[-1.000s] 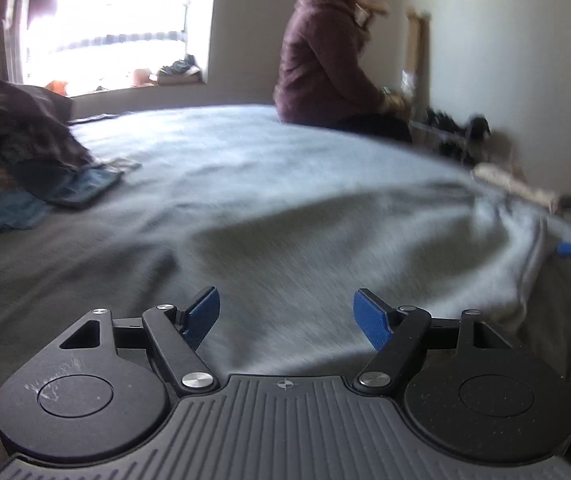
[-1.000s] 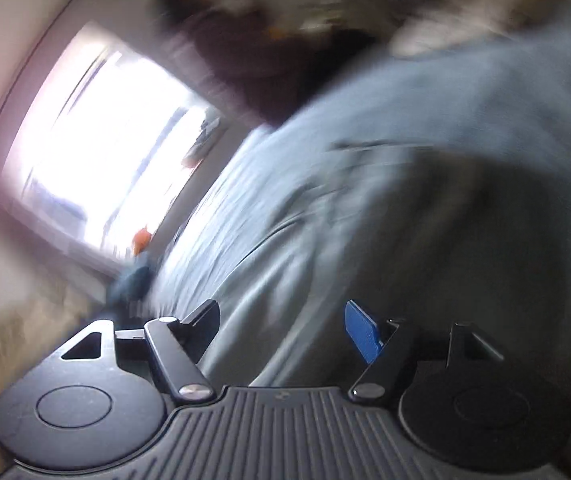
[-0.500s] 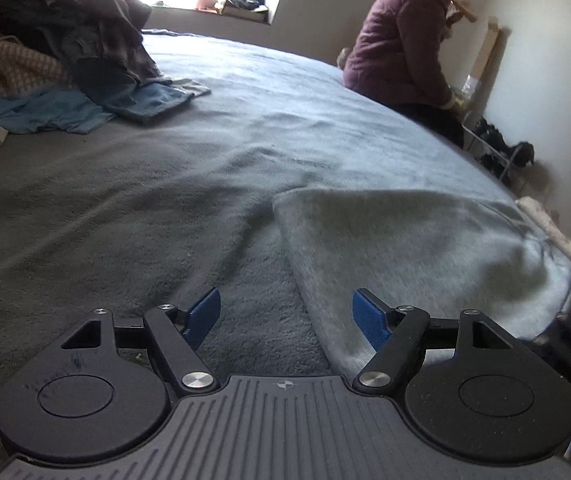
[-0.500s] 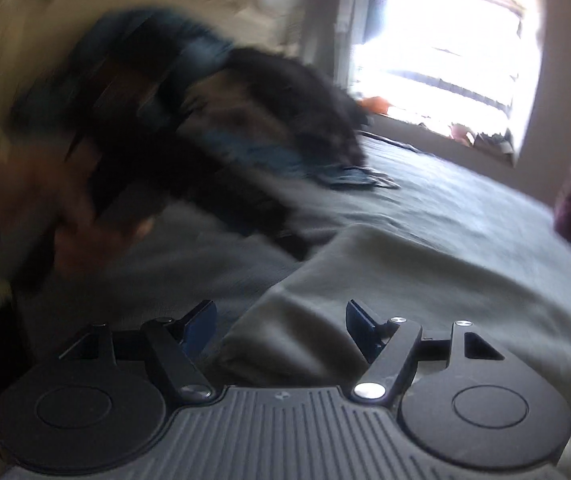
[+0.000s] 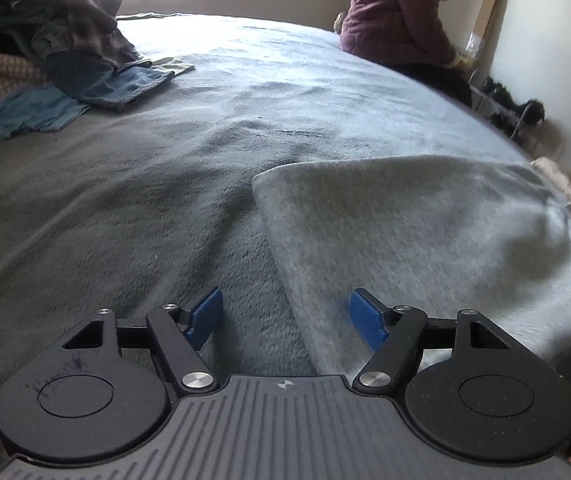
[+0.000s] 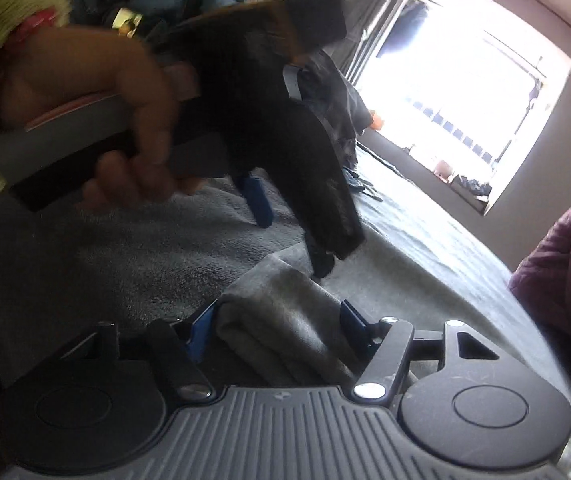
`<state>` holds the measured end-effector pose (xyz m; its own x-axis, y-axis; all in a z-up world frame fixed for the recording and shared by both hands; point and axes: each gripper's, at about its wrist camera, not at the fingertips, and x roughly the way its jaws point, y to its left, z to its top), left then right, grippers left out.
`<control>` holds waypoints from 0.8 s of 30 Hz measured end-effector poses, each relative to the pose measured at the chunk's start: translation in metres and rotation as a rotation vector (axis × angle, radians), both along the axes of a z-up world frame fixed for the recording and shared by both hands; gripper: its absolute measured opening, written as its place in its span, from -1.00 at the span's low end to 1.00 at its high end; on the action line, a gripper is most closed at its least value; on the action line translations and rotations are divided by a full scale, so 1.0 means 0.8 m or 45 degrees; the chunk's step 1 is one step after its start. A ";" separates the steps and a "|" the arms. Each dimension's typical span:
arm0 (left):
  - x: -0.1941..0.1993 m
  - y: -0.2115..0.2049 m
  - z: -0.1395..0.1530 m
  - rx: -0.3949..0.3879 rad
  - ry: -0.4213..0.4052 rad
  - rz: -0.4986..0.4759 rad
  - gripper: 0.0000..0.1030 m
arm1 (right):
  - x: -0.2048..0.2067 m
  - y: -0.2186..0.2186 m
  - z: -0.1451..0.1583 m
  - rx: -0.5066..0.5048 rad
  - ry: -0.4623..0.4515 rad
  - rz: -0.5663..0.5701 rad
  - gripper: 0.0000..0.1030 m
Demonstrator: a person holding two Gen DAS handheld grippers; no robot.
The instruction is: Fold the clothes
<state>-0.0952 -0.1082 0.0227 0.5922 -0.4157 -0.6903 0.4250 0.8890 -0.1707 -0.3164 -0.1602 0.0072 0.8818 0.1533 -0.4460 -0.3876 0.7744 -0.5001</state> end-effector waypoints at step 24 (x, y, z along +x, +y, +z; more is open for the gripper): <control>-0.001 -0.061 0.008 0.320 -0.115 -0.072 0.35 | -0.013 0.010 -0.017 -0.355 -0.147 -0.084 0.24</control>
